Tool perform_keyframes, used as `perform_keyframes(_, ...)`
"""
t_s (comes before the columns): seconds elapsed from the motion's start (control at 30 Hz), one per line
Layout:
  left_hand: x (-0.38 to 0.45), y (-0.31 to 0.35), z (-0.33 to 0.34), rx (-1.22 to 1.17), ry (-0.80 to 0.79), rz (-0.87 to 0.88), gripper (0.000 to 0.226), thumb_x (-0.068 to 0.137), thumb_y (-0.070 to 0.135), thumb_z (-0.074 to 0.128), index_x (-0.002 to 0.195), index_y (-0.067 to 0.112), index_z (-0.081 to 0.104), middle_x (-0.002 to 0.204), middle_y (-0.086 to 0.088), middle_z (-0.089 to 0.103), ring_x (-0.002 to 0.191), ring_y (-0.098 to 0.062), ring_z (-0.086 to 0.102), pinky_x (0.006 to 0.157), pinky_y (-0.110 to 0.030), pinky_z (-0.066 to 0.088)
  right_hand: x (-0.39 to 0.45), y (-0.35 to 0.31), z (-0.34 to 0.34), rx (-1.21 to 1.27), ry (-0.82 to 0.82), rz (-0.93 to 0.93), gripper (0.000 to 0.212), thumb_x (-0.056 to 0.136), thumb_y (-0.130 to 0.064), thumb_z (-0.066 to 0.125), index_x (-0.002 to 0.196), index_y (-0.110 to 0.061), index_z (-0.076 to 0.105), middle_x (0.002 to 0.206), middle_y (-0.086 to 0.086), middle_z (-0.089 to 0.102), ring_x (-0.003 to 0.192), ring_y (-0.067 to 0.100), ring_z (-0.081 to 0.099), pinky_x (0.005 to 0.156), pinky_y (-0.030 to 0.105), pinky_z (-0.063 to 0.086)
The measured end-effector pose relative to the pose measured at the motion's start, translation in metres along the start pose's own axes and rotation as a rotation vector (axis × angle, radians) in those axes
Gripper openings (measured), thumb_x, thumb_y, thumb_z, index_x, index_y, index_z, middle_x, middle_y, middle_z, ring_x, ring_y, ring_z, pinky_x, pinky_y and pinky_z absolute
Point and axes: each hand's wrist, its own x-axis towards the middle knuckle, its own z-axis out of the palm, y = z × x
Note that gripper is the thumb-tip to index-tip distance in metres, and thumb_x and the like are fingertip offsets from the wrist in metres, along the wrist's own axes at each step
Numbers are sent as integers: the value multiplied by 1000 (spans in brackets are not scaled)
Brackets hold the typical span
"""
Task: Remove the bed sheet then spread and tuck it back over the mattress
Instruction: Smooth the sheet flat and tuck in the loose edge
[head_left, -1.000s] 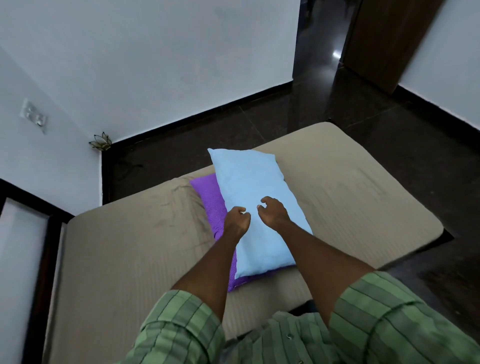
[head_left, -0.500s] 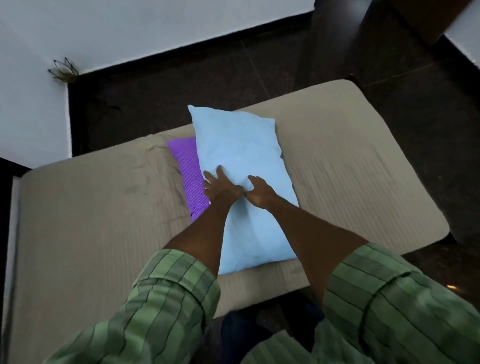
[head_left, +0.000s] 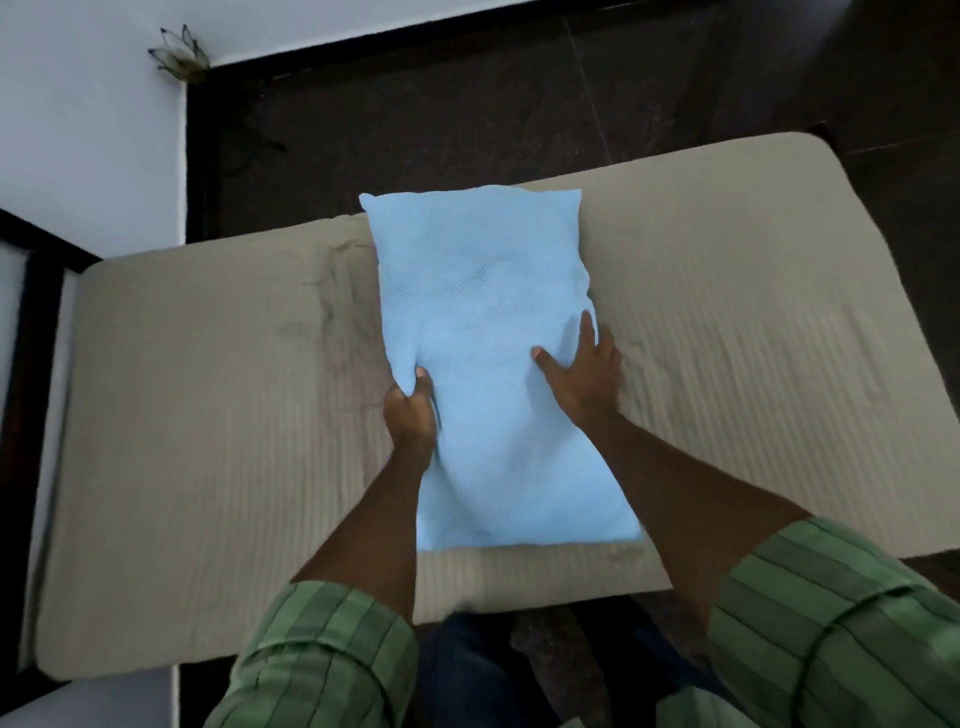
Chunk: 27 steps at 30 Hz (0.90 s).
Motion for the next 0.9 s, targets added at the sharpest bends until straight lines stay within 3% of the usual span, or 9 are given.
perform_keyframes(0.1, 30, -18, -31, 211, -161, -219, 57, 93, 52, 62, 139, 19, 61, 132, 1, 65, 125, -24, 60, 104, -33, 47, 14, -10, 21, -78, -306, 17, 100, 86, -75, 59, 164, -38, 7, 171, 6, 10, 155, 34, 17, 123, 58, 19)
perform_keyframes(0.17, 57, -28, -36, 403, -194, -325, 63, 92, 54, 64, 142, 16, 58, 140, -6, 60, 129, -31, 56, 105, -37, 46, 26, -11, 36, -118, -386, 46, 108, 82, -77, 63, 163, -42, 1, 172, 5, 4, 156, 35, 16, 122, 59, 18)
perform_keyframes(0.37, 110, -76, 1, 315, -289, -493, 57, 88, 39, 74, 136, 14, 55, 130, -5, 62, 114, -28, 59, 84, -33, 51, 59, 22, 75, -140, -212, 372, 162, 50, -78, 86, 159, -29, -23, 169, 21, 1, 154, 42, 14, 121, 61, 10)
perform_keyframes(0.47, 111, -120, 12, 300, -292, -499, 35, 94, 22, 68, 125, 7, 62, 115, -10, 67, 104, -24, 61, 80, -31, 51, 69, 55, 108, -118, -259, 354, 168, 34, -85, 86, 160, -14, 0, 163, 17, 27, 153, 40, 23, 114, 60, 14)
perform_keyframes(0.53, 116, -137, 16, 301, -281, -493, 10, 96, 11, 62, 105, 9, 65, 91, -7, 64, 91, -22, 58, 66, -27, 46, 67, 65, 118, -102, -233, 363, 164, 31, -82, 87, 161, -18, 10, 163, 7, 30, 154, 36, 22, 118, 59, 9)
perform_keyframes(0.6, 121, -141, 15, 308, -280, -504, 6, 96, 7, 60, 95, 12, 62, 80, -3, 58, 82, -20, 55, 59, -26, 42, 70, 65, 120, -66, -223, 378, 163, 26, -82, 88, 160, -21, 18, 162, 6, 35, 151, 35, 27, 121, 59, 13)
perform_keyframes(0.73, 116, -129, 10, 317, -310, -490, 17, 99, 9, 59, 115, 10, 63, 100, -4, 62, 97, -21, 55, 78, -30, 46, 77, 84, 108, 392, -352, 337, 125, 24, -57, 104, 137, -27, 60, 131, -12, 67, 124, 17, 63, 105, 44, 52)
perform_keyframes(0.83, 99, -110, 6, 293, -310, -468, 26, 100, 12, 61, 126, 8, 62, 117, -5, 64, 107, -23, 57, 90, -34, 46, 57, 76, 76, 602, -398, 351, 96, 34, -31, 108, 122, -18, 71, 119, -7, 74, 111, 15, 68, 99, 43, 57)
perform_keyframes(0.9, 83, -95, 3, 274, -305, -450, 29, 98, 14, 64, 126, 6, 64, 122, -7, 67, 111, -27, 61, 97, -38, 51, 39, 68, 54, 633, -348, 388, 106, 25, -36, 107, 123, -15, 70, 120, -3, 73, 111, 20, 69, 98, 47, 57)
